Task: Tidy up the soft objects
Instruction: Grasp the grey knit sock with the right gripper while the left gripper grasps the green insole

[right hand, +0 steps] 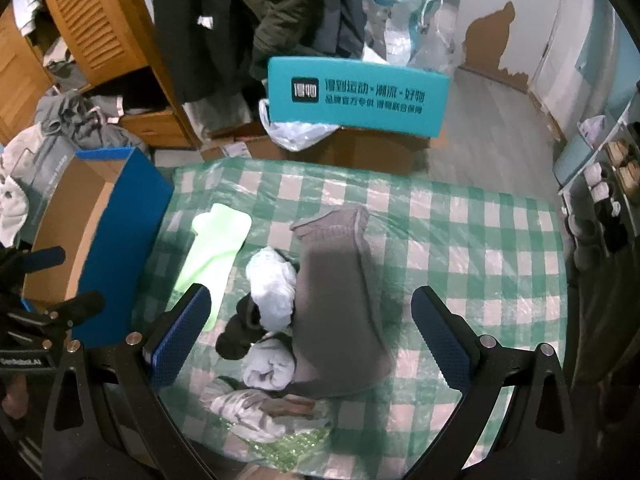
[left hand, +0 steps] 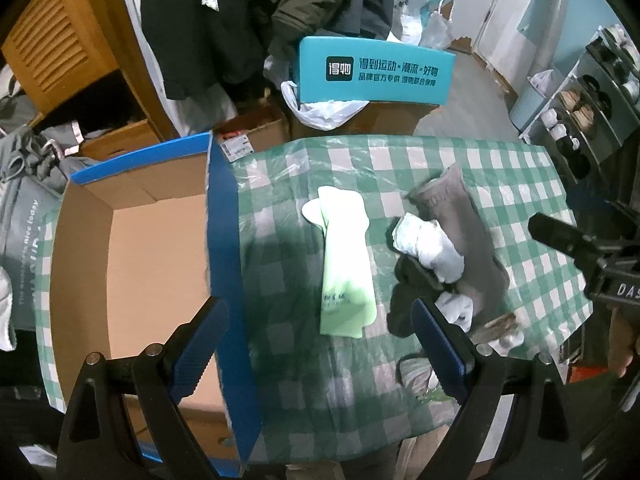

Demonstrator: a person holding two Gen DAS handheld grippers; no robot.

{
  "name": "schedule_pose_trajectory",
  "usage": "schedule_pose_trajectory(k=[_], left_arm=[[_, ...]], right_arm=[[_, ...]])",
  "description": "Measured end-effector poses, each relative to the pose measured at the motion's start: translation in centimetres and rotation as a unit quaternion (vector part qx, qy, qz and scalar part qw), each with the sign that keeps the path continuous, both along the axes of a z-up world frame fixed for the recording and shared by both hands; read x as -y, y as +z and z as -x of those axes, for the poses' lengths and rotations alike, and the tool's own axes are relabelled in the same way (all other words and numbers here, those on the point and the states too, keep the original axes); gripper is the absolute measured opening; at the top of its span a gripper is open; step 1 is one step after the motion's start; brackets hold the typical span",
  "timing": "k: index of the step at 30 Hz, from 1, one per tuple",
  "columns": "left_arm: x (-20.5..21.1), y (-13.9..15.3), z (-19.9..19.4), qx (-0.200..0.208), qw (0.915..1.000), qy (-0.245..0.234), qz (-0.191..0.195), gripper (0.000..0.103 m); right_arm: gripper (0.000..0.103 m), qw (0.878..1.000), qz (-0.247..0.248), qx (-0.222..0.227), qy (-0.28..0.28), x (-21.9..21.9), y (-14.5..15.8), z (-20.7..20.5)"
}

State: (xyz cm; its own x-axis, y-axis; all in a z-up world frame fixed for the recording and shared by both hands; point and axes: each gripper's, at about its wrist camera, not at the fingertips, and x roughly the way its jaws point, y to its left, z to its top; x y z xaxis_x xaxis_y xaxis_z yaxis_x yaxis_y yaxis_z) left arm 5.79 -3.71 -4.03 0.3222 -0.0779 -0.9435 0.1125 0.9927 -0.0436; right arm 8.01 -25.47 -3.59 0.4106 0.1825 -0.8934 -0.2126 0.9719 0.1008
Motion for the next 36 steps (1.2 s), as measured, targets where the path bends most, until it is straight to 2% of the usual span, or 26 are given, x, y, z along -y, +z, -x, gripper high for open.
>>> schedule_pose_trajectory(k=[8, 13, 20, 27, 36], left_arm=[[1.2, -2.0, -4.1, -0.047, 0.9986, -0.014, -0.018, 0.094], [2.3, -4.2, -5.6, -0.076, 0.9968, -0.025, -0.009, 0.094], [3.1, -7.8, -6.4, -0.117, 0.993, -0.016, 0.001, 0.094], [3.4, -9.9, -7.2, -0.13, 0.9915, -0.003, 0.004, 0.094], [3.6, -12.7, -8.0, -0.147, 0.989, -0.006, -0.016, 0.094]], right_arm=[[0.101, 0.998, 0.022, -0.051, 0.016, 0.5, -2.1, -3.6], [0.101, 0.995, 0.027, -0.096, 0.013, 1.1, -4.7, -5.5], [0.101, 0.991, 0.021, -0.132, -0.007, 2.1, -8.5, -5.9], [0.101, 0.987, 0.015, -0.159, -0.011, 2.3, -11.0, -6.0], [0.1, 0.982, 0.032, -0.184, -0.003, 1.5, -13.6, -6.4]])
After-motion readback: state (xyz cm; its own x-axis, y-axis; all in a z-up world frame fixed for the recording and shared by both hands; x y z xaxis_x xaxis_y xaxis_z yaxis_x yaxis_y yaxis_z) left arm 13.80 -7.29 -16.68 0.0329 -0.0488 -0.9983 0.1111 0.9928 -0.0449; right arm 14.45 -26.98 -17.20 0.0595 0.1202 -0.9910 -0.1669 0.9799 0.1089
